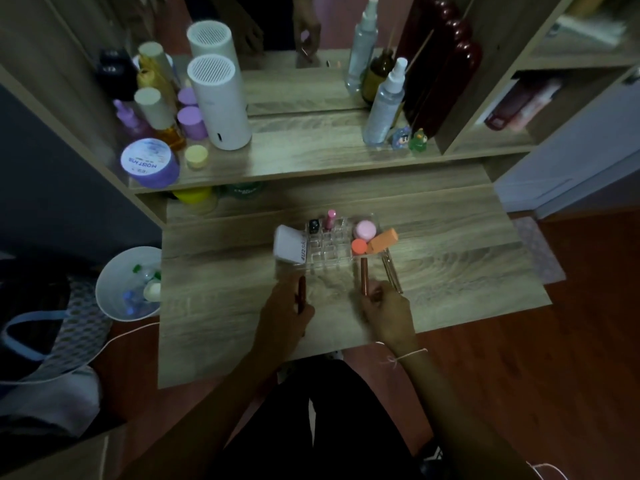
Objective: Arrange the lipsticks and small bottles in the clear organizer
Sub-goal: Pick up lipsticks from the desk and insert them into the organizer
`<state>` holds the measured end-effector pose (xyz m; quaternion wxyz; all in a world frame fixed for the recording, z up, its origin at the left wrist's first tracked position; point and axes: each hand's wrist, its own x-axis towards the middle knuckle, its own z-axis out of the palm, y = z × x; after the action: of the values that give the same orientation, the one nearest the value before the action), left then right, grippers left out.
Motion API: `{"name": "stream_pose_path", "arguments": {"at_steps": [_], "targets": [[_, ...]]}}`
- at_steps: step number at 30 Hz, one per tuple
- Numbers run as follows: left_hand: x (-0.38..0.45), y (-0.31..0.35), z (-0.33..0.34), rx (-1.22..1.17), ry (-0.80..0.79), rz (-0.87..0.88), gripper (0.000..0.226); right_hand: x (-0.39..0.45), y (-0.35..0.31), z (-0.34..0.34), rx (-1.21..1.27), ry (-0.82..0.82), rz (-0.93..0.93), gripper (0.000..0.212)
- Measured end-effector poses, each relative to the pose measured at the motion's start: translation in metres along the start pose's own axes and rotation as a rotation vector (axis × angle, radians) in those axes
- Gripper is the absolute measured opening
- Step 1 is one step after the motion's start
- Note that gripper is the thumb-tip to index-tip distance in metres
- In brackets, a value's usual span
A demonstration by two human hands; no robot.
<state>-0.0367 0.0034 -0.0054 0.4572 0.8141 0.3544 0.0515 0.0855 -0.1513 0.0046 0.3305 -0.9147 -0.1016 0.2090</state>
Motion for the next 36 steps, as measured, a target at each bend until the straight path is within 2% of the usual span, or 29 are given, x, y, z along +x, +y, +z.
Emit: {"name": "stream_pose_path", "arguments": {"at_steps": [3, 6, 12, 18, 21, 24, 27, 32, 36], "targets": [[0.009, 0.018, -0.002, -0.06, -0.038, 0.116, 0.054, 0.008, -0.014, -0.008, 0.082, 0.007, -0.047, 0.016], [0.026, 0.038, -0.003, -0.075, -0.041, 0.142, 0.055, 0.02, -0.027, -0.015, 0.118, -0.006, -0.076, 0.016], [0.057, 0.068, -0.009, -0.085, 0.13, 0.208, 0.047, 0.041, -0.044, -0.021, 0.163, -0.101, -0.054, 0.017], [0.086, 0.071, -0.009, 0.004, 0.179, 0.177, 0.053, 0.058, -0.054, -0.024, 0.112, -0.229, -0.052, 0.023], [0.091, 0.066, -0.006, -0.003, 0.18, 0.16, 0.053, 0.061, -0.059, -0.024, 0.169, -0.285, -0.035, 0.029], [0.091, 0.062, -0.005, -0.026, 0.185, 0.15, 0.055, 0.065, -0.063, -0.025, 0.17, -0.289, -0.05, 0.029], [0.092, 0.061, -0.009, -0.045, 0.195, 0.188, 0.056, 0.07, -0.066, -0.026, 0.171, -0.287, -0.071, 0.019], [0.094, 0.064, -0.015, -0.106, 0.251, 0.205, 0.061, 0.086, -0.077, -0.028, 0.174, -0.136, -0.107, 0.019], [0.097, 0.06, -0.013, -0.075, 0.246, 0.199, 0.04, 0.095, -0.083, -0.024, 0.154, -0.103, -0.125, 0.023]]}}
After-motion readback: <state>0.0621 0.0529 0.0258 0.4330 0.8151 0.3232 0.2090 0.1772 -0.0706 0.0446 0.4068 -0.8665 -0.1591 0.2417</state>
